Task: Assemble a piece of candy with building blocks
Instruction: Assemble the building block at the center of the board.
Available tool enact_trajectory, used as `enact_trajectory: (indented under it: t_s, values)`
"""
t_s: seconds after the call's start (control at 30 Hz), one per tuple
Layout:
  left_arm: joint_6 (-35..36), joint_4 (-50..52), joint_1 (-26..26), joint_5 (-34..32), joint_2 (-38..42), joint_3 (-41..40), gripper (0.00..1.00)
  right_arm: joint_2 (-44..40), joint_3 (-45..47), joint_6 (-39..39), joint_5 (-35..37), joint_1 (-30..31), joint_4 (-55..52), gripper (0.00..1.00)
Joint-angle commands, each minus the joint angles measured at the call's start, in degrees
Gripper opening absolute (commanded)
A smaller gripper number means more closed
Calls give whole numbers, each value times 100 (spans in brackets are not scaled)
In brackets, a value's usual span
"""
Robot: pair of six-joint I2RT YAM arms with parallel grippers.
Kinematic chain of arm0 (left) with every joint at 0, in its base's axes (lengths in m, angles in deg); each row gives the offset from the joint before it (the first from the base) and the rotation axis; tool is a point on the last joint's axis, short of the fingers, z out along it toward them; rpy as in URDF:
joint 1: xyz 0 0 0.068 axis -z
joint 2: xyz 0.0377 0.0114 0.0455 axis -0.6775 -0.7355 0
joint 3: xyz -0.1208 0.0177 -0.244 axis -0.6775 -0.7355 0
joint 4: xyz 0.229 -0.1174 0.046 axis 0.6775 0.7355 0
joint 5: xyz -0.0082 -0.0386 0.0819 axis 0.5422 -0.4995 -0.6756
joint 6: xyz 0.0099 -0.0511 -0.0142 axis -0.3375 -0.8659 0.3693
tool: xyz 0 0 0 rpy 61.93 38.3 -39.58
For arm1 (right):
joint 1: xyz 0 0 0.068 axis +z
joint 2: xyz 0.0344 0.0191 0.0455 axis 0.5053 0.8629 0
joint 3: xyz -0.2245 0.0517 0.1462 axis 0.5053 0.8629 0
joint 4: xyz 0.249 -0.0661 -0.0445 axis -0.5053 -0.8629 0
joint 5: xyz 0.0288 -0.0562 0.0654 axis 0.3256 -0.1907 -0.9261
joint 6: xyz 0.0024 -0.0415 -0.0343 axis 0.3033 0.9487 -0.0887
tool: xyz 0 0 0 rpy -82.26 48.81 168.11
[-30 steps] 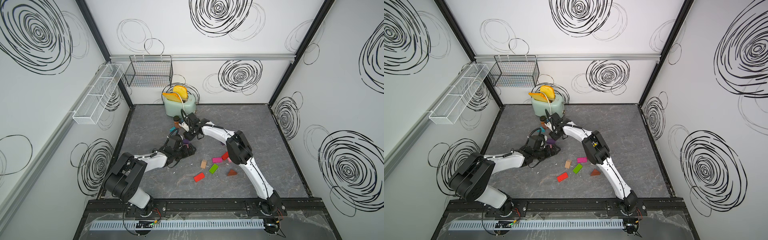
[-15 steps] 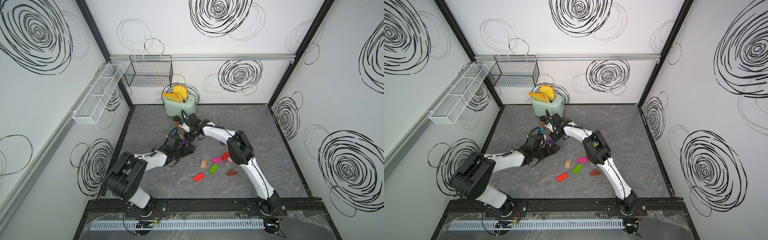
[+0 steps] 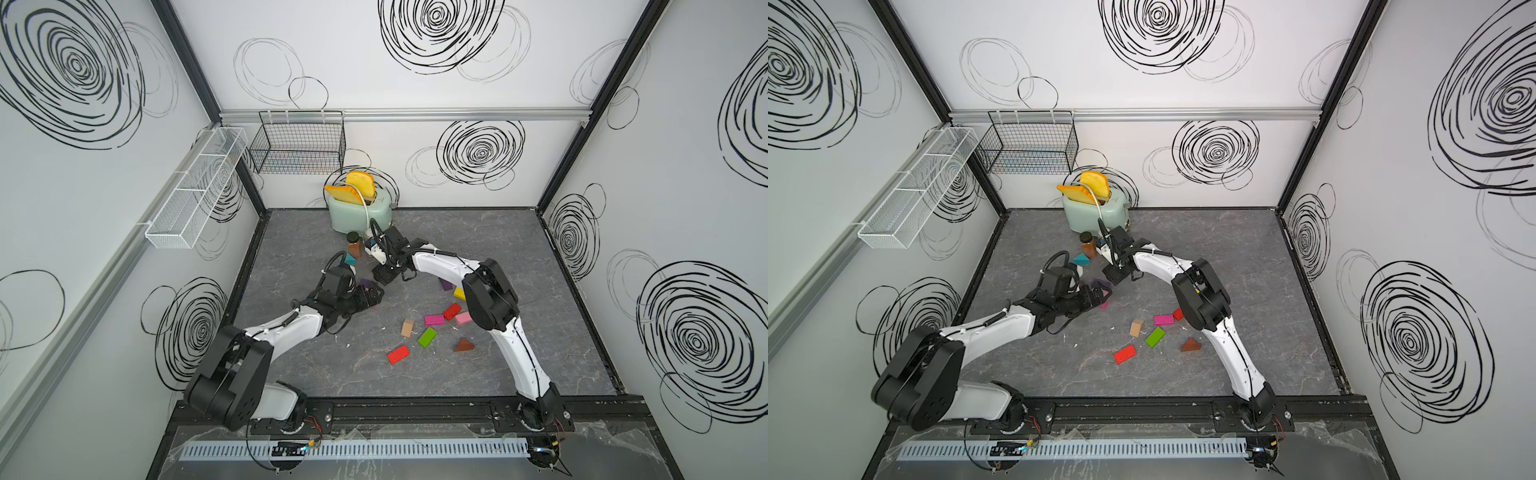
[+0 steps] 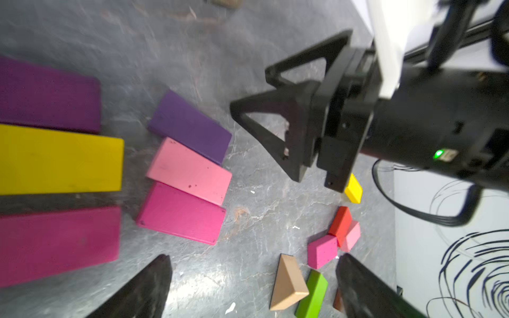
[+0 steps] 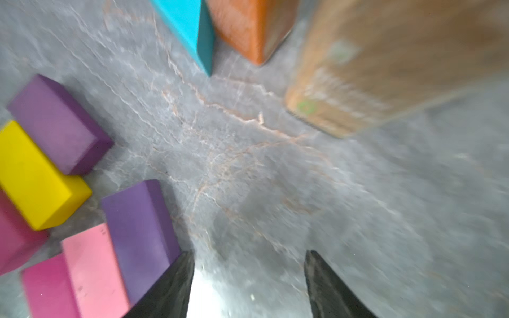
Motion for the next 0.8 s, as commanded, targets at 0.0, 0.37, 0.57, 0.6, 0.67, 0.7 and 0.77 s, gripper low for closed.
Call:
enact_trajectory:
  t_s: [0.0, 0.37, 0.57, 0.6, 0.67, 0.7, 0.77]
  values:
    - [137, 197, -565, 224, 277, -90, 98, -825, 565, -325, -17, -106, 521, 71]
    - [436, 562, -1767, 414, 301, 29, 98, -1726, 2031, -470, -774, -421, 1158, 72]
    - [260, 923, -1492, 376, 867, -352, 98, -558, 71, -73, -155, -123, 309, 71]
    - [191, 907, -1416, 378, 928, -430, 98, -330, -314, -19, -60, -62, 145, 71]
    - [59, 808, -1261, 368, 979, -541, 98, 130, -1001, 69, 59, 26, -149, 70]
    - [-25, 703, -1176, 376, 936, -600, 98, 356, -1341, 112, 100, 71, -281, 70]
    - [-187, 466, -1042, 428, 813, -684, 98, 786, -1910, 193, 106, 142, -493, 70]
